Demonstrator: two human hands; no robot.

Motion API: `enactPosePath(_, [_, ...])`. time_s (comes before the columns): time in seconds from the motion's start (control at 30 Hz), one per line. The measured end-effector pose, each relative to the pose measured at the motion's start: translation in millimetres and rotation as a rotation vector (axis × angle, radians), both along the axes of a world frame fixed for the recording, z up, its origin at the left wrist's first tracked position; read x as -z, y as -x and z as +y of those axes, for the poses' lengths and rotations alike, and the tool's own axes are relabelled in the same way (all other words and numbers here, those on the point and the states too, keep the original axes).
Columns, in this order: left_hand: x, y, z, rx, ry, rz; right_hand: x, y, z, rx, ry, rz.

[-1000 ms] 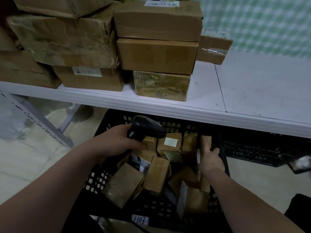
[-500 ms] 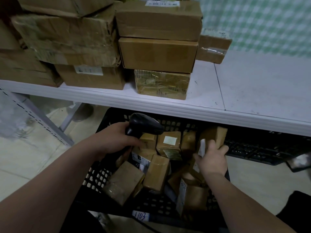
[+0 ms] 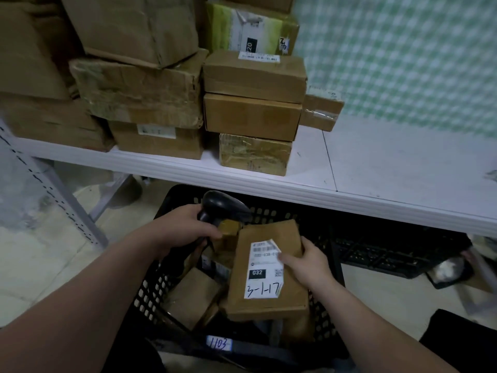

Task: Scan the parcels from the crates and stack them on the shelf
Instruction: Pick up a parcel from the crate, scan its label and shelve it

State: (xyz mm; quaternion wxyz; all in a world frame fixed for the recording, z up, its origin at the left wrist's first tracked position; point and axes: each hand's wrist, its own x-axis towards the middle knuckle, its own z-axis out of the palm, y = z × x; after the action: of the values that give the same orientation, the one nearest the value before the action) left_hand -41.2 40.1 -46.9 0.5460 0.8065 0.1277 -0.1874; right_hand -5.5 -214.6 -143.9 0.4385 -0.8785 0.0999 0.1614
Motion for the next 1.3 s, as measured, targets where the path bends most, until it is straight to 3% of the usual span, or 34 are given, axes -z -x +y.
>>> enactPosePath(0.13, [-3.1,9.9,2.4,-0.069,0.112,0.085,-12.4,14.2,24.7,0.006,-0.246,0.013])
enactPosePath(0.23, [-6.2,19.1,6.5,-0.095,0.197,0.137,-25.3,21.1,39.4,0.003,-0.318,-0.004])
enactPosePath(0.5, [-15.9,35.0,17.2,-0.154,0.285,0.0,-59.7,27.0,56.2,0.037,-0.313,-0.046])
enactPosePath(0.67, [-20.8,40.5,23.9,-0.135,0.283,-0.045,-76.6,26.0,63.9,0.122,-0.416,0.002])
enactPosePath(0.83, [-23.2,39.7,28.1,-0.131,0.366,-0.132,-88.7,21.1,62.7,0.254,-0.403,-0.227])
enactPosePath(0.93, [-27.0,41.4,24.1,-0.142,0.308,-0.196,-97.6,19.1,61.7,0.298,-0.369,-0.332])
enactPosePath(1.3, [-35.3,52.6,21.2,-0.031,0.282,-0.122,-99.2,25.0,69.6,0.294,-0.333,-0.414])
